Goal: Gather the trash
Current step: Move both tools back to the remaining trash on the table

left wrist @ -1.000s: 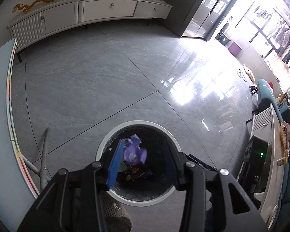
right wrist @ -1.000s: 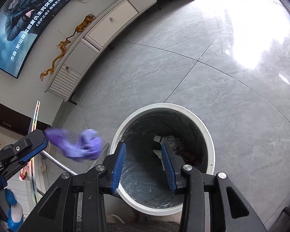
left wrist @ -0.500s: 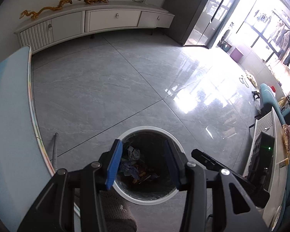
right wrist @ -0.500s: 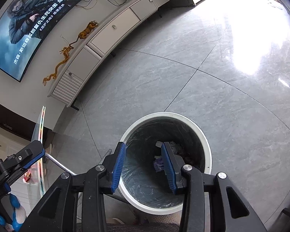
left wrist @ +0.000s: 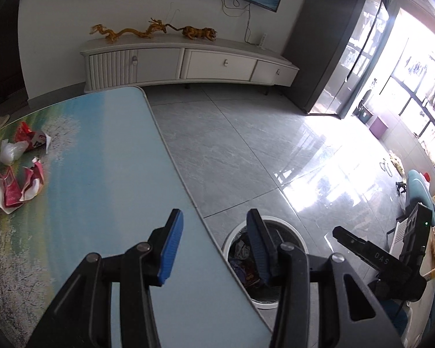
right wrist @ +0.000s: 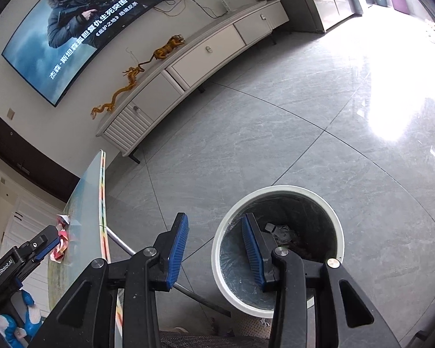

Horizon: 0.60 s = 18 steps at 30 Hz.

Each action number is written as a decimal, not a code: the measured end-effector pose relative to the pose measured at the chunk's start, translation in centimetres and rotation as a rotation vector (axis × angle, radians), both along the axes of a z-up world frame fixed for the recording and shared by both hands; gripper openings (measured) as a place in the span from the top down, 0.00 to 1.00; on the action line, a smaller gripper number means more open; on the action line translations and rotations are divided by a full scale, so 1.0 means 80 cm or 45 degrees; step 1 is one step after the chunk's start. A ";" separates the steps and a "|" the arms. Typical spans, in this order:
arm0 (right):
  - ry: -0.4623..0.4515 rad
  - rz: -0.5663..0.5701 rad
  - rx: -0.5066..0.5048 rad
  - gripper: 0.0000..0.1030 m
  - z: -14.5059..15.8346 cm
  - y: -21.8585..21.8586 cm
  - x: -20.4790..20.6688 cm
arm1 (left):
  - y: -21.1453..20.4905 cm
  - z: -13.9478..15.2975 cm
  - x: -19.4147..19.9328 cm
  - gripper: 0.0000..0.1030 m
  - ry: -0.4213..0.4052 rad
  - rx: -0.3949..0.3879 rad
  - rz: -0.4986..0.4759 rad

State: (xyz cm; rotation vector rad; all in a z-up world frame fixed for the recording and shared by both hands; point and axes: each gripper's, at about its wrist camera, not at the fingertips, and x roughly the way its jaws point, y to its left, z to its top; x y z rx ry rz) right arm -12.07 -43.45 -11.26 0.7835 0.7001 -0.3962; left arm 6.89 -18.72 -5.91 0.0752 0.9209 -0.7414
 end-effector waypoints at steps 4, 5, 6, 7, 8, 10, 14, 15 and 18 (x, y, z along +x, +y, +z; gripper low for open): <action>-0.018 0.066 -0.053 0.64 0.025 0.024 0.024 | 0.051 0.008 0.020 0.58 -0.013 -0.031 0.090; -0.022 0.085 -0.070 0.64 0.032 0.031 0.031 | 0.063 0.010 0.026 0.58 -0.013 -0.041 0.113; -0.027 0.102 -0.086 0.64 0.039 0.038 0.036 | 0.079 0.012 0.033 0.58 -0.011 -0.053 0.142; -0.034 0.119 -0.100 0.64 0.045 0.044 0.042 | 0.093 0.014 0.040 0.58 -0.010 -0.063 0.168; -0.041 0.137 -0.113 0.64 0.051 0.051 0.049 | 0.106 0.015 0.044 0.58 -0.010 -0.072 0.194; -0.051 0.174 -0.140 0.64 0.064 0.065 0.063 | 0.136 0.016 0.056 0.58 -0.012 -0.090 0.251; -0.074 0.254 -0.193 0.64 0.088 0.091 0.095 | 0.192 0.013 0.087 0.58 -0.002 -0.113 0.377; -0.084 0.274 -0.204 0.64 0.095 0.098 0.103 | 0.202 0.009 0.097 0.58 0.003 -0.114 0.407; -0.115 0.343 -0.230 0.64 0.113 0.117 0.130 | 0.242 -0.003 0.121 0.58 0.039 -0.123 0.510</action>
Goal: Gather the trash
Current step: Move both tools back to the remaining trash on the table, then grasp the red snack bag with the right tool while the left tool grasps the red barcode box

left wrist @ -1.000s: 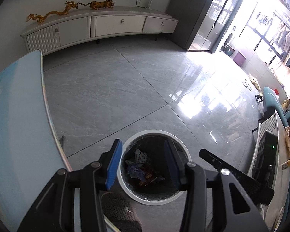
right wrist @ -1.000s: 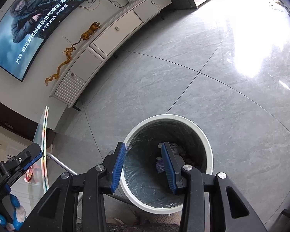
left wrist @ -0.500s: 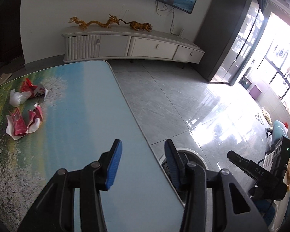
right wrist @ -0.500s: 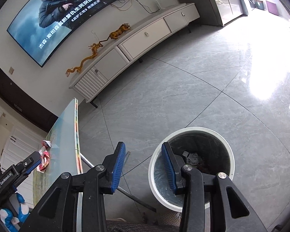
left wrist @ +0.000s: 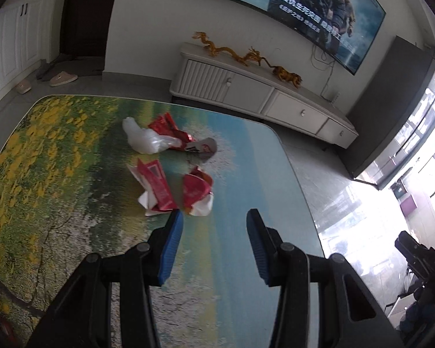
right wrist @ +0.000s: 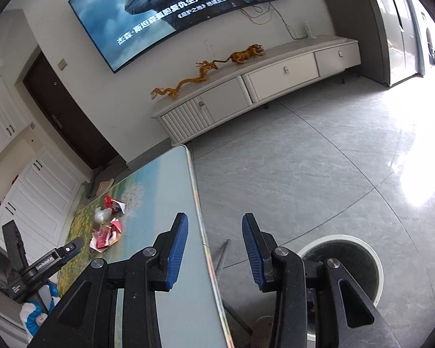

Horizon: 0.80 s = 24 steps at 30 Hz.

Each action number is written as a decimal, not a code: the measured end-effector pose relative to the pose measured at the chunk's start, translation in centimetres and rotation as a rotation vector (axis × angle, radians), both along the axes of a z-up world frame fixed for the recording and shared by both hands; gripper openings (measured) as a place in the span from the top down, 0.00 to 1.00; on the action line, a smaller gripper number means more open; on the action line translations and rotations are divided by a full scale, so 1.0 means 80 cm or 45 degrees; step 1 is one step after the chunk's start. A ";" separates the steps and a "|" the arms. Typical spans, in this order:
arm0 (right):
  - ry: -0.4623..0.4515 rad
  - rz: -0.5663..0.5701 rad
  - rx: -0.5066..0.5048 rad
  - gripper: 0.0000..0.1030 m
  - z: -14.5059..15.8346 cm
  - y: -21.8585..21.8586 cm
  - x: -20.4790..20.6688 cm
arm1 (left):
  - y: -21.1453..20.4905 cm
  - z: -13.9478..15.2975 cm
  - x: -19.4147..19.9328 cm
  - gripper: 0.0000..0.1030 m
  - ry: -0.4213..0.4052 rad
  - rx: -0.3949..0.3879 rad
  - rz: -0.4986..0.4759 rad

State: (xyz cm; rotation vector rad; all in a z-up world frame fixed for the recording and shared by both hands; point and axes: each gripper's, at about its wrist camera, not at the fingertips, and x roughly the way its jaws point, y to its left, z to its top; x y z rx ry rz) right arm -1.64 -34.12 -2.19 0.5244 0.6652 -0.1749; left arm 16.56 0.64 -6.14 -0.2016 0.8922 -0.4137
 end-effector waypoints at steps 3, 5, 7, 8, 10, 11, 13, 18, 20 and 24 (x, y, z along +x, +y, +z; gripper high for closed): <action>-0.016 0.072 -0.015 0.64 0.014 0.019 0.031 | 0.025 -0.015 0.024 0.58 0.053 -0.022 0.077; -0.024 0.119 -0.027 0.64 0.020 0.032 0.052 | 0.036 -0.027 0.039 0.58 0.090 -0.036 0.112; -0.029 0.162 -0.031 0.64 0.026 0.044 0.076 | 0.040 -0.038 0.053 0.58 0.121 -0.041 0.130; -0.032 0.181 -0.037 0.64 0.029 0.050 0.088 | 0.041 -0.042 0.060 0.58 0.135 -0.040 0.132; -0.043 0.222 -0.042 0.64 0.038 0.063 0.115 | 0.038 -0.046 0.072 0.58 0.153 -0.025 0.131; -0.051 0.244 -0.041 0.64 0.042 0.070 0.125 | 0.038 -0.048 0.080 0.58 0.156 -0.013 0.132; -0.063 0.289 -0.053 0.64 0.048 0.086 0.148 | 0.038 -0.052 0.094 0.58 0.167 -0.001 0.133; -0.040 0.410 -0.062 0.64 0.032 0.127 0.197 | 0.035 -0.065 0.102 0.58 0.194 0.002 0.104; -0.011 0.448 -0.055 0.64 0.016 0.143 0.221 | 0.034 -0.072 0.102 0.58 0.200 0.001 0.093; 0.053 0.514 -0.043 0.63 -0.021 0.171 0.262 | 0.035 -0.081 0.106 0.58 0.207 -0.016 0.089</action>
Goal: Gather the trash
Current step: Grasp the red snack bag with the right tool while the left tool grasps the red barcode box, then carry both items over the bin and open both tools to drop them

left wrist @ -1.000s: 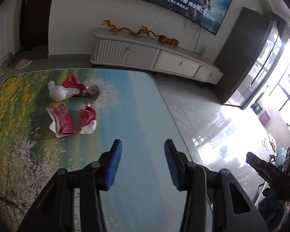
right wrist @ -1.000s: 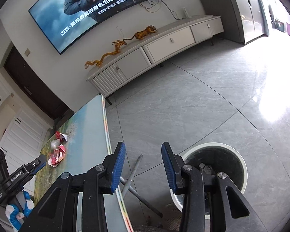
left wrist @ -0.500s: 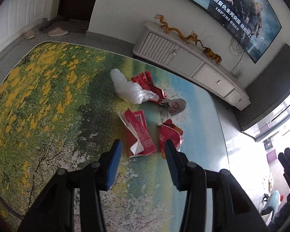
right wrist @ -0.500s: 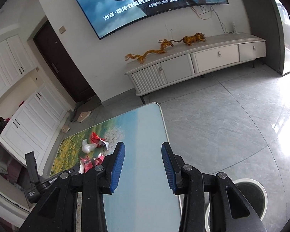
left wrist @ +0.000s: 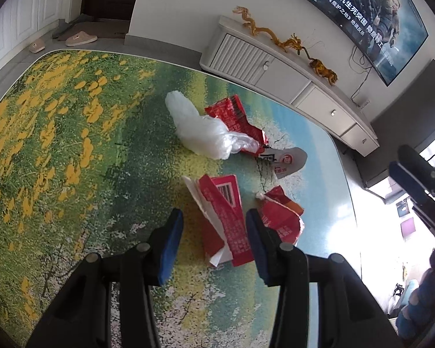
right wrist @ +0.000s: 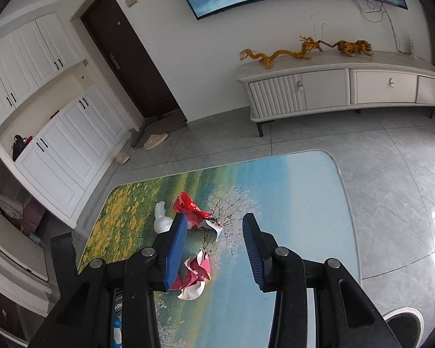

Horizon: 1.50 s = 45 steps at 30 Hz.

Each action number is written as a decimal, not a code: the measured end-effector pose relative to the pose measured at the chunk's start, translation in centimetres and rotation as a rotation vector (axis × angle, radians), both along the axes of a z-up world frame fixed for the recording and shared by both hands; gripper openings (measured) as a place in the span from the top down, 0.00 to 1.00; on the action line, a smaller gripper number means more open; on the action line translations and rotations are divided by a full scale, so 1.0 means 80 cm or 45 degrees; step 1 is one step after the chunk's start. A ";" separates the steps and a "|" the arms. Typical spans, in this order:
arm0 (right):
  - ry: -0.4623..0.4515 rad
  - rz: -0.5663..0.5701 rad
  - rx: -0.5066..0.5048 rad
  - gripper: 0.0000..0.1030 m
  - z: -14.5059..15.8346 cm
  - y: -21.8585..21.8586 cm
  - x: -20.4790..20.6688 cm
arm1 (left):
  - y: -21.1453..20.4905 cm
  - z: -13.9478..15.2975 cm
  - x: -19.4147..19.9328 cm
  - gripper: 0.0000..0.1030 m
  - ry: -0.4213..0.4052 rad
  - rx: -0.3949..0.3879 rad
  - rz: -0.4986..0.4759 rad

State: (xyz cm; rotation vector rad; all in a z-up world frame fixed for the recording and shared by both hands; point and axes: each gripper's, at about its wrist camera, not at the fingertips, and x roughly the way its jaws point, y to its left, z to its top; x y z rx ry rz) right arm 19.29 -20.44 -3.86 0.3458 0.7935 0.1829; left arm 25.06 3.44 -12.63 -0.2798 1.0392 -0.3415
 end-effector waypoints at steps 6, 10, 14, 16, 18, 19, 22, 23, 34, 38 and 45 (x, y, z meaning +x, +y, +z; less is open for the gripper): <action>0.083 0.081 -0.004 0.63 -0.054 0.034 0.054 | 0.002 -0.001 0.005 0.65 -0.028 0.009 0.015; 0.116 0.130 -0.030 0.63 -0.083 0.050 0.081 | 0.007 -0.003 0.003 0.74 -0.050 0.030 0.018; 0.146 0.158 -0.056 0.63 -0.108 0.057 0.097 | 0.014 -0.005 -0.002 0.80 -0.063 0.027 0.030; 0.151 0.180 -0.050 0.63 -0.118 0.060 0.101 | 0.019 -0.007 -0.005 0.86 -0.061 0.027 0.039; 0.138 0.212 -0.039 0.64 -0.123 0.062 0.103 | 0.022 -0.007 -0.006 0.86 -0.062 0.028 0.047; 0.138 0.229 -0.033 0.67 -0.124 0.063 0.103 | 0.026 -0.007 -0.006 0.86 -0.062 0.029 0.052; 0.131 0.297 -0.047 0.72 -0.124 0.068 0.103 | 0.030 -0.006 -0.010 0.86 -0.065 0.027 0.071; 0.130 0.318 -0.050 0.72 -0.122 0.070 0.102 | 0.031 -0.005 -0.012 0.86 -0.064 0.026 0.076; 0.033 0.442 -0.011 0.86 -0.087 0.093 0.061 | 0.051 0.028 -0.039 0.88 -0.122 0.007 0.117; -0.013 0.414 0.007 0.86 -0.066 0.092 0.039 | 0.054 0.048 -0.053 0.89 -0.154 -0.004 0.123; -0.111 0.357 0.012 0.86 -0.014 0.081 -0.013 | 0.056 0.091 -0.088 0.90 -0.240 -0.033 0.110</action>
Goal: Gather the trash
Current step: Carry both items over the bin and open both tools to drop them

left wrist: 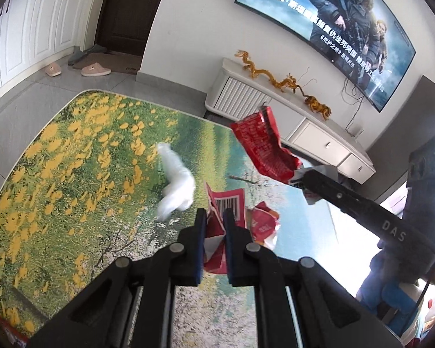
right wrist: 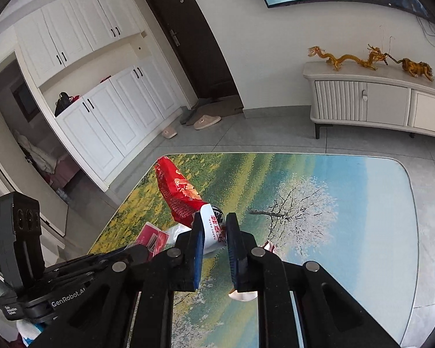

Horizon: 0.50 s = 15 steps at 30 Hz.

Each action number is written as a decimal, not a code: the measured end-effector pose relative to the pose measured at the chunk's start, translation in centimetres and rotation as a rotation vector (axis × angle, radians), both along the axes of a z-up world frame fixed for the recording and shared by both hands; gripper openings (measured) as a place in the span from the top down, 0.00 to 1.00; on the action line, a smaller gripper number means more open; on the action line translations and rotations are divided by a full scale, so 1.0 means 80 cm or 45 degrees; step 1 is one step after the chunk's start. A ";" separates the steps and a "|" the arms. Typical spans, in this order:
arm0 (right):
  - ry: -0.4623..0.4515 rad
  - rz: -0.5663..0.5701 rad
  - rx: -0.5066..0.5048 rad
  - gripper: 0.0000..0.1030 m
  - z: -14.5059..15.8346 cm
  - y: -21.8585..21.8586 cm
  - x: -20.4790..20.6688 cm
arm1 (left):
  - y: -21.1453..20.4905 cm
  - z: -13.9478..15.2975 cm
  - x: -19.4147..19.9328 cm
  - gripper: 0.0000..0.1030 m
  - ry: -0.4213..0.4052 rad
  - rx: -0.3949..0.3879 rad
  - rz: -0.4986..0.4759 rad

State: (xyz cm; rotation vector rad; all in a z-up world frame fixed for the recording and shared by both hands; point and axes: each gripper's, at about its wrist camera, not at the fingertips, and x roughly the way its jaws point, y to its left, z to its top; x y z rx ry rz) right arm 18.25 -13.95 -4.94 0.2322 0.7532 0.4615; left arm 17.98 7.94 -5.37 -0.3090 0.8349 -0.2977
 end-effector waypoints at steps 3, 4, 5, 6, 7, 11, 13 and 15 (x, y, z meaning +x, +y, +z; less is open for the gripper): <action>-0.042 -0.034 0.019 0.86 0.021 -0.013 -0.028 | -0.004 0.021 -0.017 0.90 -0.043 -0.006 -0.010; -0.056 -0.050 0.028 0.86 0.028 -0.018 -0.038 | -0.005 0.027 -0.023 0.90 -0.055 -0.009 -0.014; -0.069 -0.064 0.039 0.86 0.035 -0.025 -0.047 | -0.006 0.033 -0.028 0.90 -0.067 -0.011 -0.019; -0.081 -0.080 0.050 0.86 0.040 -0.032 -0.057 | -0.009 0.041 -0.034 0.90 -0.080 -0.013 -0.027; -0.092 -0.096 0.060 0.86 0.046 -0.038 -0.067 | -0.013 0.047 -0.040 0.90 -0.092 -0.015 -0.035; -0.123 -0.181 0.101 0.86 0.061 -0.072 -0.107 | -0.029 0.070 -0.063 0.90 -0.136 -0.027 -0.083; -0.134 -0.235 0.105 0.86 0.065 -0.090 -0.128 | -0.040 0.079 -0.072 0.90 -0.150 -0.037 -0.113; -0.139 -0.292 0.105 0.86 0.068 -0.109 -0.149 | -0.053 0.088 -0.083 0.90 -0.165 -0.043 -0.149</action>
